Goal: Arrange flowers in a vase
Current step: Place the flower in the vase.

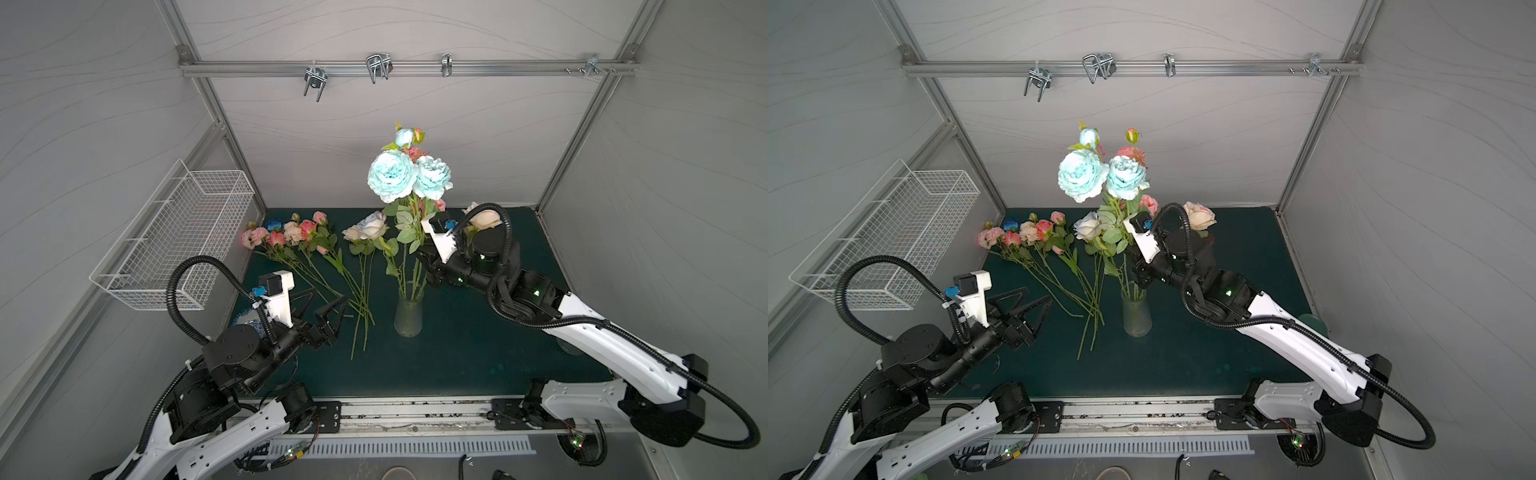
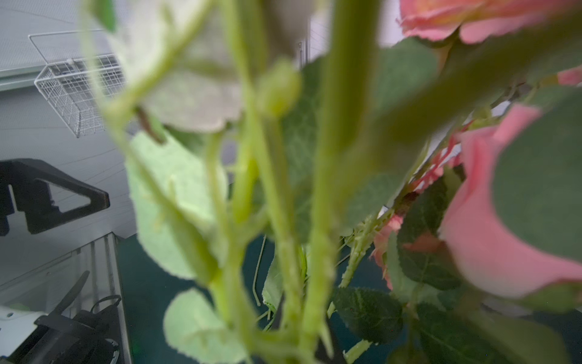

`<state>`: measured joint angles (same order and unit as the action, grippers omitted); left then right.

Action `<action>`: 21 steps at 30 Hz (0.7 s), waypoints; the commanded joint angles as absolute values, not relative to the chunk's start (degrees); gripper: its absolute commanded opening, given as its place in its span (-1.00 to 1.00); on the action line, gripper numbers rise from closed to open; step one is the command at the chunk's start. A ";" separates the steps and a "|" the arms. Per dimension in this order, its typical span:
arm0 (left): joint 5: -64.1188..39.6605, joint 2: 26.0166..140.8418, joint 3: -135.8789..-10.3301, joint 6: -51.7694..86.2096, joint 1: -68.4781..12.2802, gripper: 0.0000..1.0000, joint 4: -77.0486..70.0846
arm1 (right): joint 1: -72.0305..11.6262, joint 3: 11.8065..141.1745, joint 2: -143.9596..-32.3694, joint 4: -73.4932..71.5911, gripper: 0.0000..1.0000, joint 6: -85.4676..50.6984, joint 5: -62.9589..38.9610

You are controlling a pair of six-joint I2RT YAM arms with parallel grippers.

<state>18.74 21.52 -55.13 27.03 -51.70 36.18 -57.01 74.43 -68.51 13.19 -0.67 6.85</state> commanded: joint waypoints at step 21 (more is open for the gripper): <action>19.97 20.98 -54.48 28.04 -51.70 0.99 35.77 | -58.89 62.87 -64.19 9.42 -0.94 -5.53 9.84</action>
